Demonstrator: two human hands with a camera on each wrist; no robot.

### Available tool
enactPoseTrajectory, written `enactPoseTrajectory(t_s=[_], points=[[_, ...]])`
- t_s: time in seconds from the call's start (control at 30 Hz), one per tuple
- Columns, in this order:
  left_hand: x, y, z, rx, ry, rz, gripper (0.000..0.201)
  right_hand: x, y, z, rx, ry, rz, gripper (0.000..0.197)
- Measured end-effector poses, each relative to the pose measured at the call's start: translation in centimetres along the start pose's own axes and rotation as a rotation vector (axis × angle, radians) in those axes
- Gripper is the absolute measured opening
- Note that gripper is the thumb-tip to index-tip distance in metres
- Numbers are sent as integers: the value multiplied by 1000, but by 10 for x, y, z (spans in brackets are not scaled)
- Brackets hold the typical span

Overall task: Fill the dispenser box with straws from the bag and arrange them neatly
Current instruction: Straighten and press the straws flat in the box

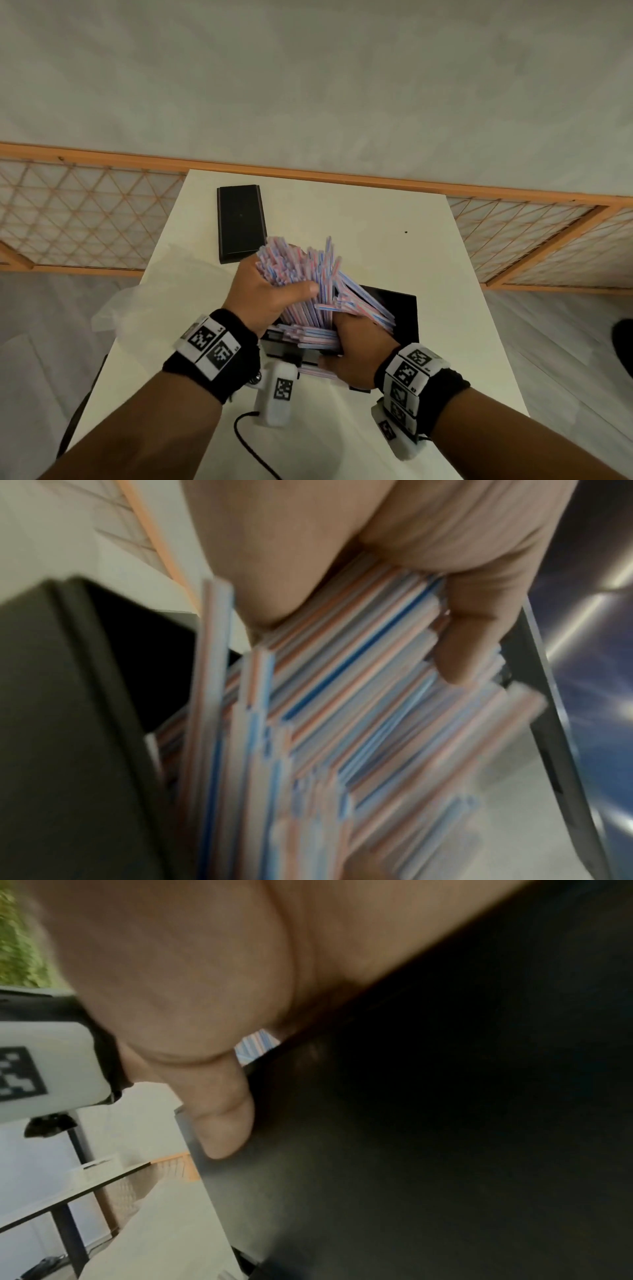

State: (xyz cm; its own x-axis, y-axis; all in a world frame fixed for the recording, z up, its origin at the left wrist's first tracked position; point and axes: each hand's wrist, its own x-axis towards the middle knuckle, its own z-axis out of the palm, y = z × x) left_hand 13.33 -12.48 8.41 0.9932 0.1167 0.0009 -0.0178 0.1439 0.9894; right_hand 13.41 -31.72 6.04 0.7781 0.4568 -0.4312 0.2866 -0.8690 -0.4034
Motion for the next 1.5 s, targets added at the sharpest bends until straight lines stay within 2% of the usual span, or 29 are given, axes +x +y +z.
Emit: enactPoseTrajectory(t_s=[0.07, 0.13, 0.23, 0.3, 0.33, 0.43, 0.5, 0.57, 0.63, 0.7, 0.8, 0.9, 1.0, 1.1, 1.23, 1.37, 1.43, 1.5], points=[[-2, 2, -4, -10, 33, 58, 45, -4, -1, -1, 47, 23, 6, 52], [-5, -1, -9, -2, 73, 75, 70, -6, 2, 0, 22, 31, 10, 57], [-10, -11, -17, -114, 242, -43, 101, -14, 8, -4, -28, 26, 10, 66], [-16, -17, -19, -252, 346, -156, 115, -21, 12, -9, -32, 60, -24, 56], [-19, -19, -18, -300, 362, -202, 116, -25, 13, -12, -38, 87, -37, 50], [-31, -21, -12, -269, 351, -261, 84, -37, 11, -20, -130, 164, -5, 44], [-33, -25, -13, -201, 421, -282, 71, -47, 4, -22, -224, 216, 23, 41], [-32, -29, -14, -190, 510, -340, 55, -55, -6, -16, -288, 296, -36, 29], [-32, -36, -12, -189, 577, -401, 56, -65, -20, -6, -342, 318, -104, 28], [-36, -49, -7, -145, 615, -438, 59, -64, -33, 8, -342, 144, -65, 28], [-45, -74, -4, -4, 665, -480, 41, -48, -31, 35, -375, -121, 49, 27], [-53, -98, -8, 188, 646, -569, 32, -33, -29, 51, -419, -177, 88, 24], [-61, -103, -11, 138, 668, -640, 31, -27, -23, 59, -406, -157, 114, 31], [-62, -91, -10, 56, 691, -559, 23, -28, -18, 60, -383, -152, 137, 34], [-52, -50, -12, 66, 765, -322, 24, -43, -21, 47, -377, -111, 56, 30], [-35, -6, -17, -21, 819, -152, 33, -72, -33, 15, -389, 67, -67, 14], [-30, 13, -17, -87, 802, -108, 38, -82, -31, 0, -403, 166, -77, 27], [-30, 25, -14, -87, 759, -64, 41, -85, -28, -16, -394, 252, -35, 31]])
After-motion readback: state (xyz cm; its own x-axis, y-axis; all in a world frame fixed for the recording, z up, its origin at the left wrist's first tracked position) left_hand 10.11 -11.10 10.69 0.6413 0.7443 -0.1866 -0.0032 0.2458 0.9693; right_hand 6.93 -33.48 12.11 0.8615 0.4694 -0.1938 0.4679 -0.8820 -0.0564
